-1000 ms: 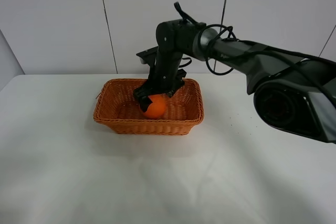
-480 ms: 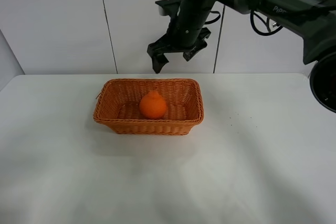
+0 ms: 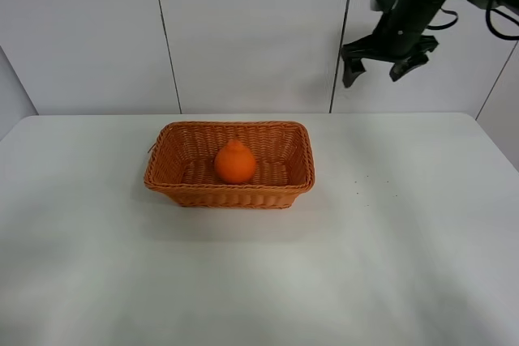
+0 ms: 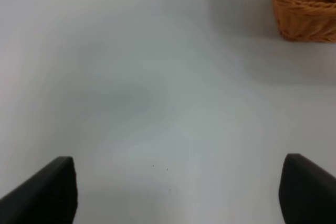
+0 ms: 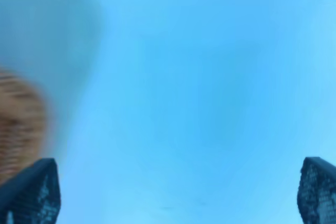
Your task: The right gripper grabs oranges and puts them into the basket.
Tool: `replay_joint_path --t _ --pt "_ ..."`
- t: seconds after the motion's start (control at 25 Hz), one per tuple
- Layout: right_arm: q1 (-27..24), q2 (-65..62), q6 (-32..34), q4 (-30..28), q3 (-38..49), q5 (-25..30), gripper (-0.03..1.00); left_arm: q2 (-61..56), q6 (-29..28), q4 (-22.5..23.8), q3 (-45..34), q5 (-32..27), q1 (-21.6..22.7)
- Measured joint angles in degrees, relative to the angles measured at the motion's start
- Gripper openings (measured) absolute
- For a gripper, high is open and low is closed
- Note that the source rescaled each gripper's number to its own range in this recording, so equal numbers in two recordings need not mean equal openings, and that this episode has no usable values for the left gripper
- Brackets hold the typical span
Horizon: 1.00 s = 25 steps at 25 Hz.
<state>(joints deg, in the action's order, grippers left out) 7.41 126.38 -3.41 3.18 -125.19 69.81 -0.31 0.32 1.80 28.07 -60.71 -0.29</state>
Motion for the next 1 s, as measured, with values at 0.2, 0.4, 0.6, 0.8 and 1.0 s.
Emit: replay_joint_path --t 0.2,0.4,0.6,0.8,1.0 --pt "-5.44 0.0 0.06 0.1 0.0 0.0 1.0 0.0 0.0 0.0 0.0 0.0 0.0" --pt "-5.84 -0.31 0.06 0.35 0.08 0.02 1.0 0.0 0.0 0.0 0.0 0.0 0.0" --pt "-5.84 -5.5 0.17 0.43 5.47 -0.03 1.0 0.0 0.0 0.0 0.0 0.0 0.0" --pt "-5.84 -18.37 0.17 0.43 20.88 -0.13 1.0 0.0 0.0 0.0 0.0 0.0 0.0" --pt "-5.84 -37.8 0.17 0.43 44.09 -0.15 1.0 0.0 0.0 0.0 0.0 0.0 0.0"
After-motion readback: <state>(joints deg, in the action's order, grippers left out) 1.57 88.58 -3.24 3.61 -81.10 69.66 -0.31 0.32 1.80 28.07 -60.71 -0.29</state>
